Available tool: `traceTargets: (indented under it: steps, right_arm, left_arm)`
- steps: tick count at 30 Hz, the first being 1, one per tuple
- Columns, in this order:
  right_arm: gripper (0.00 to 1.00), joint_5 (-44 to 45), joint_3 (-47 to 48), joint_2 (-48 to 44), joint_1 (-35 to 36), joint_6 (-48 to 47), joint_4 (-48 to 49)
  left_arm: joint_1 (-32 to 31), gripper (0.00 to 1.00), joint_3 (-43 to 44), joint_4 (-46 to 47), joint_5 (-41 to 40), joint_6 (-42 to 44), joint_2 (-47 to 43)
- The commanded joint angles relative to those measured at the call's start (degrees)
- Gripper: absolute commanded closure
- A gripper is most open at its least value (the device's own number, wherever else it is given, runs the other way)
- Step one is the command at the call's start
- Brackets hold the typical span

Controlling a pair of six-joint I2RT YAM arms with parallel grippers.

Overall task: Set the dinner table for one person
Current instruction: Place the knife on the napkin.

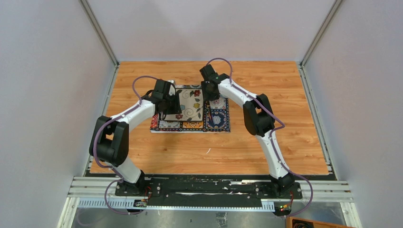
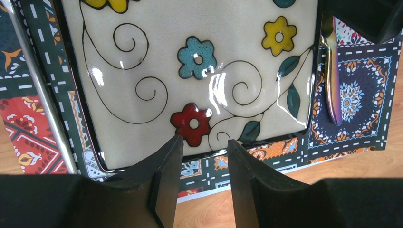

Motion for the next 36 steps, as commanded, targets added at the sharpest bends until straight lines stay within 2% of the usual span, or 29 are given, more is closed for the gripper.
traceTargets:
  steps: [1, 8, 28, 36]
  right_arm:
    - [0.57, -0.8, -1.7, -0.6, -1.2, 0.1, 0.6]
    - [0.57, -0.9, -4.2, -2.5, -1.2, 0.4, 0.8]
    - [0.58, -5.3, -2.2, -1.1, -0.6, 1.1, 0.9]
    - [0.51, -6.2, -1.8, -0.7, -0.6, 0.9, 0.7]
  left_arm:
    - [-0.5, 0.55, 0.4, 0.7, 0.8, 0.2, 0.4]
    - [-0.5, 0.55, 0.3, 0.5, 0.5, 0.2, -0.4]
    - [-0.5, 0.55, 2.1, 0.0, 0.8, 0.1, 1.1]
    - [-0.5, 0.55, 2.2, 0.1, 0.8, 0.1, 1.1]
